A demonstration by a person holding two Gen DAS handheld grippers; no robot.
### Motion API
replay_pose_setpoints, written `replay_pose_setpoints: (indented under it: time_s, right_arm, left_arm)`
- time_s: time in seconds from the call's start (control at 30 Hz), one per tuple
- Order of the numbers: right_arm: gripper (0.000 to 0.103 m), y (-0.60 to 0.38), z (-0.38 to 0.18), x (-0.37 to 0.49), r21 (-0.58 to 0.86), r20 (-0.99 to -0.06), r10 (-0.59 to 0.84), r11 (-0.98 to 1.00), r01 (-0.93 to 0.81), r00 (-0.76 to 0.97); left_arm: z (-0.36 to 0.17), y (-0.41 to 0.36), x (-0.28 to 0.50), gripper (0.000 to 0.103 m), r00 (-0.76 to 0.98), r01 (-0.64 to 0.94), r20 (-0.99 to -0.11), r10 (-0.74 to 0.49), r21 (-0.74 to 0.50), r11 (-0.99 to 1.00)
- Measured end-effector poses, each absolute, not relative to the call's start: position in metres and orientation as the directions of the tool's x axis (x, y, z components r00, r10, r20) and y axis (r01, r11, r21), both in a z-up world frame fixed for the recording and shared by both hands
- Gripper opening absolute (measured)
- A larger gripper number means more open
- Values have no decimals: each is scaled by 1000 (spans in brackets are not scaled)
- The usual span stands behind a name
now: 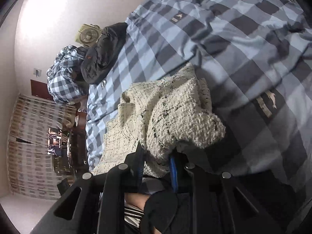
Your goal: Fold small clothes
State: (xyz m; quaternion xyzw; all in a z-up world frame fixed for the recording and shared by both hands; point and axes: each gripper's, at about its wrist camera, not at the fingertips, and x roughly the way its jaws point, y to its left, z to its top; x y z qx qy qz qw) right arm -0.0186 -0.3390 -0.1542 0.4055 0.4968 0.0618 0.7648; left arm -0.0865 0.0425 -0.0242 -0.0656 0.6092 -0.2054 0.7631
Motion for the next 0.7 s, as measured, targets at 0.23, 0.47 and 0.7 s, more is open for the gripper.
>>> replay_pose_setpoints:
  time_s: [0.23,0.47,0.7]
  right_arm:
    - [18,-355,-164,32,679,-706,468,662,319,532]
    - [18,-356,-176,109,655,-709,429,695,297,560]
    - [18,-353,-193,178,658,-704,438,699,281,559]
  left_arm:
    - [-35,59,-23,9,245,98,-863,-441,-430,897]
    - [-42,75,68,1,433,-49,-826,-362,-423,905]
    - [-30,91,123,1,582,-83,-762,-286,-405,911]
